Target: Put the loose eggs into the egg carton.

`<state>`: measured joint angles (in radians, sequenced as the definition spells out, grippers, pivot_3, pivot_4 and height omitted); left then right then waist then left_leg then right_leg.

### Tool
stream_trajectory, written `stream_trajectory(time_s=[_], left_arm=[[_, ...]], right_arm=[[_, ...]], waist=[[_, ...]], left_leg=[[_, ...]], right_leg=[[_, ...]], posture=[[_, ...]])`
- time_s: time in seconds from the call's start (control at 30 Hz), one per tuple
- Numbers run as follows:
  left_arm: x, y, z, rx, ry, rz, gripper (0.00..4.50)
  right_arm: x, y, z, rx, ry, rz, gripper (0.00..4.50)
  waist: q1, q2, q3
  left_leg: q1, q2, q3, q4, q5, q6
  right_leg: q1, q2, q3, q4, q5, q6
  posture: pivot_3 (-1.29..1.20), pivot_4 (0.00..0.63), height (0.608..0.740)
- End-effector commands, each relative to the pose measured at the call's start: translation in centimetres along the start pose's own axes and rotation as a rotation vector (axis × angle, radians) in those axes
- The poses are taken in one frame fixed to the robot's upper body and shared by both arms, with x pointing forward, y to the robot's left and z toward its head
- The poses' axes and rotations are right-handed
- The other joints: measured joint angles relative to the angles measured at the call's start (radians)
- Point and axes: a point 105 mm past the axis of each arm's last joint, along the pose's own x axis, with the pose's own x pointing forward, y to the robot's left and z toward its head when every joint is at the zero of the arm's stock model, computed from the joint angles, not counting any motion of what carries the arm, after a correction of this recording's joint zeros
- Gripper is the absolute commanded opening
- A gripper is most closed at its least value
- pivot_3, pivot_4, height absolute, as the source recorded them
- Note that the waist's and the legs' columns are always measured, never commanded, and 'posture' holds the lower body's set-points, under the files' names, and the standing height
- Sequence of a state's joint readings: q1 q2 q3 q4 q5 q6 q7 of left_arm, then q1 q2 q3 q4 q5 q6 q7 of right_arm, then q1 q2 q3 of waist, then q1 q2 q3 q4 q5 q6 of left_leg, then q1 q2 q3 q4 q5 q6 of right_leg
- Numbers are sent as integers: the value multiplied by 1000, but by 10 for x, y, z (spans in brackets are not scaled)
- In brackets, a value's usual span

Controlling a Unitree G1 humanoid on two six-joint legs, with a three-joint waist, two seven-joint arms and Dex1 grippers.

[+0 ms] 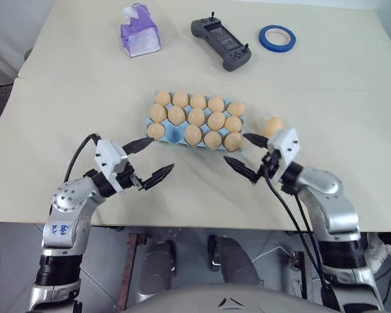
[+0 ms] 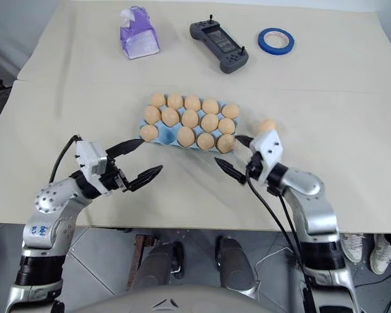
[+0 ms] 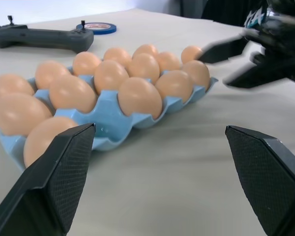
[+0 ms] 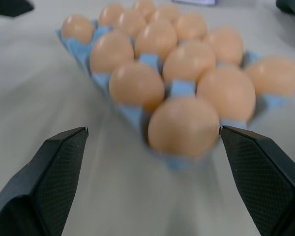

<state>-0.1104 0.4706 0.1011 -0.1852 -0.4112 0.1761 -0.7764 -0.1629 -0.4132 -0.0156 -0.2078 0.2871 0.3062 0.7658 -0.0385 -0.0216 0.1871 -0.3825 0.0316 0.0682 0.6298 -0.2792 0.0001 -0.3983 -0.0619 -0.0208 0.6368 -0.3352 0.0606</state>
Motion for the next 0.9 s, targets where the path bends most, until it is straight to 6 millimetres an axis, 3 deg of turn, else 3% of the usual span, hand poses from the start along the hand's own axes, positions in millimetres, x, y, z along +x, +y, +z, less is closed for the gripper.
stream_trajectory(time_s=[0.03,0.3,0.4,0.57,0.9], left_arm=[[-5,5,3,-5,-25,14,4500],[-37,19,-3,10,4,168,4500],[-51,21,-7,9,23,227,4500],[-68,20,-12,8,45,305,4500],[-66,10,-8,7,32,313,4500]], right_arm=[[14,13,36,-70,-116,66,4473],[79,52,74,-75,-155,255,4473],[101,62,79,-72,-114,290,4473],[135,74,77,-79,2,323,4473],[176,89,72,-71,132,315,4473]], waist=[[-5,0,0],[-15,0,0],[-15,0,0],[-15,0,0],[-23,0,0]], left_leg=[[1,0,0,0,1,0],[5,0,0,0,3,-1],[5,0,-1,-1,3,-1],[4,-1,-1,-2,2,-1],[2,-1,-1,-5,1,-2]], right_leg=[[0,0,1,1,0,0],[1,0,2,7,0,-1],[1,-2,1,6,0,-1],[0,-3,0,4,0,-1],[-2,-3,-1,1,-1,-2]], posture=[[0,150,740],[0,150,740],[0,150,740],[0,150,740],[0,150,740]])
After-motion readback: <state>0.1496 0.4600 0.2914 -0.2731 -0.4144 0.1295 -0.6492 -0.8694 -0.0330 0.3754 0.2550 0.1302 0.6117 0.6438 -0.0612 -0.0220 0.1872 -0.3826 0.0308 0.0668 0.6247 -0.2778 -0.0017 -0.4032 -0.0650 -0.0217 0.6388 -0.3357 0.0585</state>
